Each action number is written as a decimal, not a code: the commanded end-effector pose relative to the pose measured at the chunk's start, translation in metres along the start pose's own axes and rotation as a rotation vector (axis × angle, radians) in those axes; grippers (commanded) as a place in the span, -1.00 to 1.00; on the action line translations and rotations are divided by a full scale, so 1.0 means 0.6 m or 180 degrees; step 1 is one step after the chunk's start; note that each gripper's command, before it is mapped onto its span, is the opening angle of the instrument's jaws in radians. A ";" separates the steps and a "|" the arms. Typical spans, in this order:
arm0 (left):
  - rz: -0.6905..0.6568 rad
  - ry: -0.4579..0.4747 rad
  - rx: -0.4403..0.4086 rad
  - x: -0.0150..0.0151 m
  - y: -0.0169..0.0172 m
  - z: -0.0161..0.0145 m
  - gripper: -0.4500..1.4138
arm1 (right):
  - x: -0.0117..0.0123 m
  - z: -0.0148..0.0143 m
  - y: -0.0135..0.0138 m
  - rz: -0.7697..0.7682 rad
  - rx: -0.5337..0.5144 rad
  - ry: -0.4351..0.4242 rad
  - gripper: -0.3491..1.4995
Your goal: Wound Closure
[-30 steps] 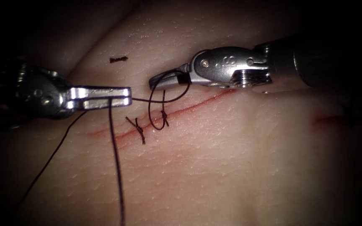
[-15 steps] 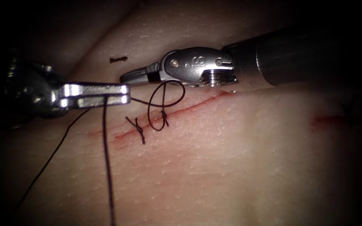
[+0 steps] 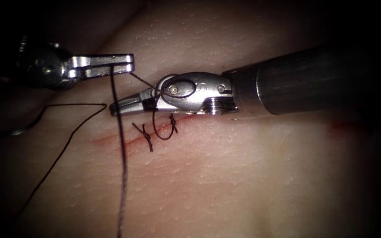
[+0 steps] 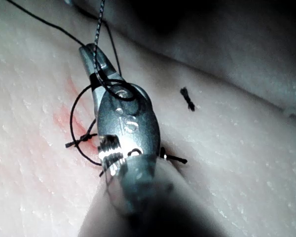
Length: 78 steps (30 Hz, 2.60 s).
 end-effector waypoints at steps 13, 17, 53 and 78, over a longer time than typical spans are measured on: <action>0.0085 -0.0186 0.0078 -0.0167 0.0016 -0.0040 -1.00 | -0.0001 -0.0025 -0.0031 0.0053 0.0058 0.0311 -1.00; 0.0076 -0.0203 0.0075 -0.0189 0.0027 -0.0048 -1.00 | -0.0001 -0.0042 -0.0039 0.0145 0.0099 0.0481 -1.00; -0.0017 -0.0082 -0.0002 -0.0250 0.0200 -0.0007 -1.00 | 0.0007 -0.0053 -0.0022 0.0508 -0.0320 0.1139 -0.04; -0.0078 0.0020 0.0043 -0.0098 0.0214 0.0082 -1.00 | -0.0008 -0.0065 -0.0041 0.0862 -0.1214 -0.0041 0.15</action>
